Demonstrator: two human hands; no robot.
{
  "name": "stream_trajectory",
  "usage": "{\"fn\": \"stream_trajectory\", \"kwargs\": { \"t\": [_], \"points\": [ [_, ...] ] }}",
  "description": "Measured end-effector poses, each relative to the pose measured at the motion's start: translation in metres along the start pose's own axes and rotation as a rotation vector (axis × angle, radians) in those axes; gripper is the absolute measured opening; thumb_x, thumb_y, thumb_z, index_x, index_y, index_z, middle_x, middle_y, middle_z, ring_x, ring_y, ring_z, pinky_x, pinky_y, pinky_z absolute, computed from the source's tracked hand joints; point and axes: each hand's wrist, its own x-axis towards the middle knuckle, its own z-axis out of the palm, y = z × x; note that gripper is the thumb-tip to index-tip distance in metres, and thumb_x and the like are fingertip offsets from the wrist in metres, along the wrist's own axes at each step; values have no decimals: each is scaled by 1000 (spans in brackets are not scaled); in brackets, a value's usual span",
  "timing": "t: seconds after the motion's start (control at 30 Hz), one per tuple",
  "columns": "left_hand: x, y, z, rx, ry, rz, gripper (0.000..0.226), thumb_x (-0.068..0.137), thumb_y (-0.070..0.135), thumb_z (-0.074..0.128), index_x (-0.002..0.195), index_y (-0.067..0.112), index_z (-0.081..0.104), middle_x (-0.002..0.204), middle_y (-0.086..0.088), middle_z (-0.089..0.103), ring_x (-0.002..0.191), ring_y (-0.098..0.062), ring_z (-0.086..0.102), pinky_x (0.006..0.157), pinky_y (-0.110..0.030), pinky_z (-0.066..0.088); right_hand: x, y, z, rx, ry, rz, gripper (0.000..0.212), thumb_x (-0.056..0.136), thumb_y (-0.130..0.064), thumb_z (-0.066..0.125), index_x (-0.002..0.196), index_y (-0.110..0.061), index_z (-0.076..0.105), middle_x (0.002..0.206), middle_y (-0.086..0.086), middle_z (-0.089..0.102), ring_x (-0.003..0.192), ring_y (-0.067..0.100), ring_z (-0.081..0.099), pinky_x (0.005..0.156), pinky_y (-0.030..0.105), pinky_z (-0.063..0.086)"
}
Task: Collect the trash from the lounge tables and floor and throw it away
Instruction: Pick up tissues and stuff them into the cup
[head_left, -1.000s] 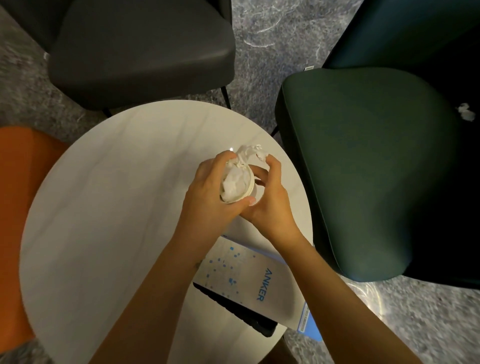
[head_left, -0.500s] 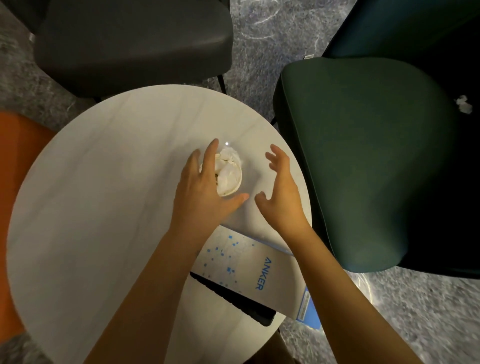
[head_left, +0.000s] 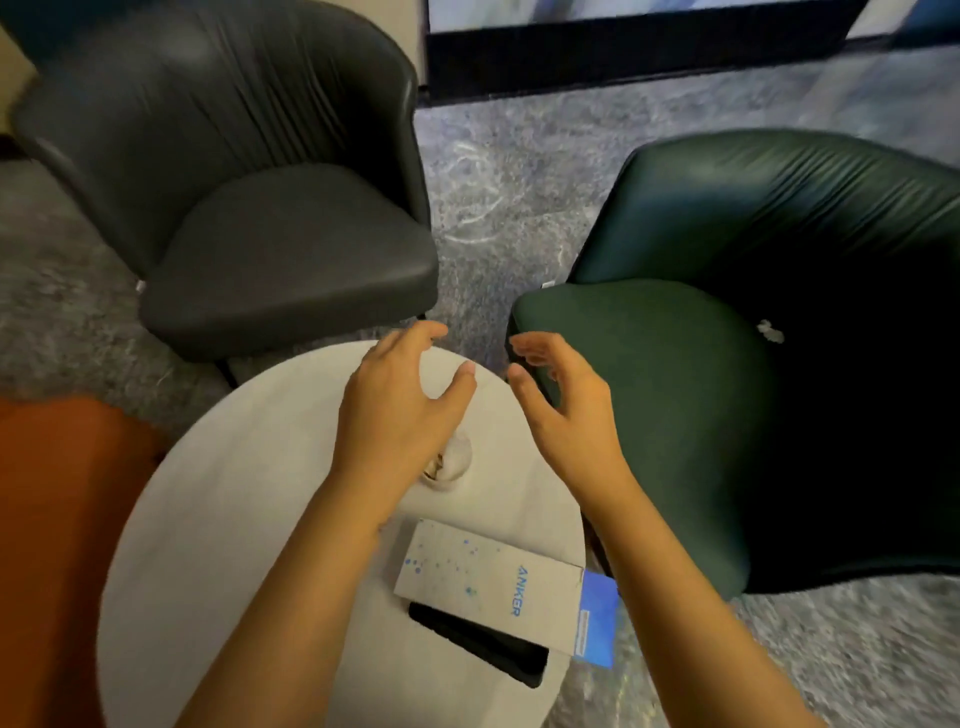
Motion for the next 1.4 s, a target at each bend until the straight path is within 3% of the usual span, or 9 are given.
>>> {"fn": "stream_trajectory", "kwargs": {
  "t": [0.13, 0.3, 0.57, 0.77, 1.0, 1.3, 1.4],
  "points": [
    [3, 45, -22, -105, -12, 99, 26, 80, 28, 65, 105, 21, 62, 105, 0, 63, 95, -17, 59, 81, -32, 49, -6, -37, -43, -79, 128, -48, 28, 86, -31, 50, 107, -16, 61, 102, -5, 64, 96, 12, 57, 84, 24, 44],
    [13, 106, -25, -122, -92, 237, 21, 81, 27, 65, 100, 18, 64, 100, -3, 65, 91, -21, 60, 80, -35, 49, -9, -55, -102, -187, 252, -44, 15, 90, -21, 57, 103, -15, 63, 99, -6, 64, 95, 14, 57, 83, 24, 41],
    [45, 197, 37, -165, -228, 321, 23, 82, 30, 63, 104, 23, 62, 104, 2, 62, 89, -12, 59, 72, -17, 37, 15, -19, -200, -275, 385, 25, 17, 90, -25, 56, 104, -17, 62, 100, -8, 64, 95, 11, 56, 81, 25, 40],
    [86, 238, 155, -225, -256, 213, 23, 81, 30, 64, 103, 24, 62, 101, 3, 61, 86, -12, 59, 73, -20, 40, 66, 85, -265, -288, 343, 111, 17, 90, -25, 55, 102, -17, 62, 97, -11, 62, 93, 8, 55, 76, 24, 37],
    [129, 256, 330, -211, -271, 22, 26, 80, 26, 65, 105, 23, 61, 98, 3, 60, 82, -11, 59, 73, -24, 45, 134, 259, -324, -331, 181, 275, 22, 89, -25, 56, 106, -13, 61, 106, 1, 65, 101, 19, 57, 90, 35, 45],
    [165, 225, 505, -185, -373, -148, 30, 82, 29, 62, 112, 30, 57, 106, 9, 57, 92, -5, 55, 69, -14, 38, 193, 439, -334, -284, 161, 461, 25, 88, -22, 57, 111, -12, 59, 110, 4, 64, 107, 20, 56, 93, 36, 44],
    [176, 208, 561, -178, -382, -172, 31, 82, 28, 63, 113, 27, 57, 107, 7, 58, 93, -7, 55, 74, -17, 37, 207, 501, -327, -264, 197, 539, 29, 87, -21, 58, 113, -10, 58, 114, 8, 63, 110, 24, 56, 95, 40, 43]
  ]
}}
